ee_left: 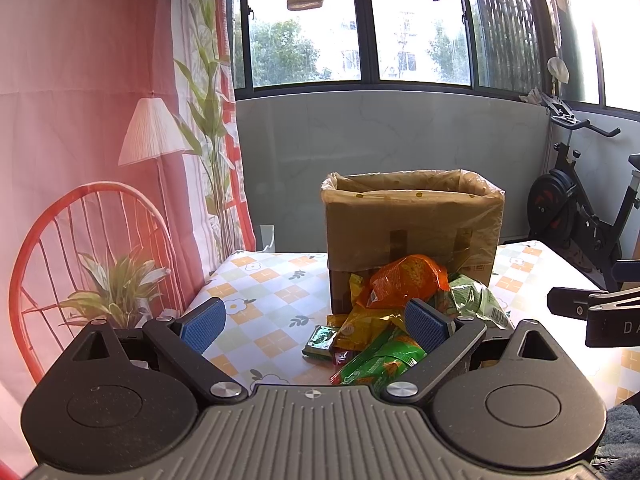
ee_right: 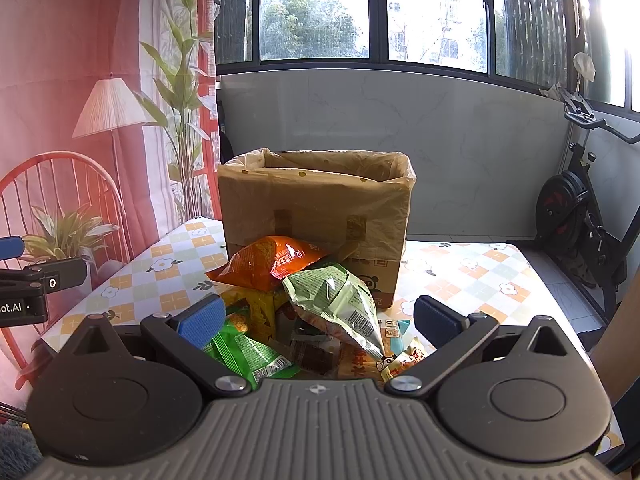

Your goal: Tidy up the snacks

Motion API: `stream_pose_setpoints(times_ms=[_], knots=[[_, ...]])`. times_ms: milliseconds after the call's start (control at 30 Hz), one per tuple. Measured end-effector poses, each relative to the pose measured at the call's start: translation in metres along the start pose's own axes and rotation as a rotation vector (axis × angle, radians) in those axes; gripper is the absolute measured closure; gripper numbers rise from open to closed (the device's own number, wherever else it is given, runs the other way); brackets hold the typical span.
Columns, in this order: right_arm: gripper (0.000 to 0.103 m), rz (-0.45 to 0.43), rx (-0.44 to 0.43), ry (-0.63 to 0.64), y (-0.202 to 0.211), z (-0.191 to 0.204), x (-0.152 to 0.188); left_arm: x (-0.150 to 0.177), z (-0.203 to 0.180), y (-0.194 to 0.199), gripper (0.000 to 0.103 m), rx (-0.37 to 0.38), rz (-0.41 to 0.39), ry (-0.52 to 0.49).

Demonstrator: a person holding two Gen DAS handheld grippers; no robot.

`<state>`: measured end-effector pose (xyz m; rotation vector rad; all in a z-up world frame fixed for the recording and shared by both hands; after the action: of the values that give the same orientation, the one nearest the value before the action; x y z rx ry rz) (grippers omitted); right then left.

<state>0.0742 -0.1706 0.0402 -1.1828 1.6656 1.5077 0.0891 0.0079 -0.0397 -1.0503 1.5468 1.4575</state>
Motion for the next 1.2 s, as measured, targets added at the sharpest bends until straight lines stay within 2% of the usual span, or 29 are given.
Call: stream_pose_setpoints(times_ms=[367,567,633,700,767,867,967,1067,1167,1200], knots=[[0.001,0.002,0.0,-0.008,0.0,-0.001,0.002,0.002,0.005,-0.001,0.006,-0.013,0.013,0.019],[0.0,-0.012,-0.021,-0.067,-0.001,-0.012,0.001,-0.009,0.02,-0.005,0.006,-0.075,-0.012,0.047],[0.0,-0.047,-0.023,-0.096,0.0,-0.021,-0.002,-0.015,0.029,-0.009,0.006,-0.122,-0.038,0.048],[0.0,-0.146,-0.021,-0.11,0.004,-0.03,-0.008,-0.019,0.039,-0.012,0.006,-0.187,-0.071,0.058],[0.0,-0.219,-0.005,-0.072,0.005,-0.034,-0.013,-0.019,0.045,-0.018,0.006,-0.224,-0.081,0.074],[0.0,-0.2,0.04,-0.022,-0.008,-0.036,-0.019,-0.017,0.045,-0.03,0.006,-0.222,-0.067,0.054],[0.0,-0.234,-0.061,-0.1,-0.021,-0.043,-0.024,-0.017,0.039,-0.035,0.006,-0.23,-0.089,0.008],[0.0,-0.259,-0.014,-0.117,-0.037,-0.056,-0.033,-0.017,0.03,-0.043,0.006,-0.216,-0.112,-0.023],[0.0,-0.237,0.087,-0.127,-0.05,-0.071,-0.034,-0.013,0.019,-0.055,0.006,-0.203,-0.121,-0.023],[0.0,-0.232,0.09,-0.14,-0.054,-0.074,-0.033,-0.008,0.013,-0.061,0.006,-0.194,-0.109,-0.024]])
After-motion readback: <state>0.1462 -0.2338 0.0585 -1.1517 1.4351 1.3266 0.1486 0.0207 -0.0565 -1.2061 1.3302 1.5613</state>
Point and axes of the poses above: each gripper's, at about its wrist camera, not at the fingertips, and y roughly against the way its jaws point, z to its left, x to its underside, the point moved 9 cm from there along -y, roughly the way its jaws point, and after that the axes turned 12 degrees about y, right-handed, at the moved point
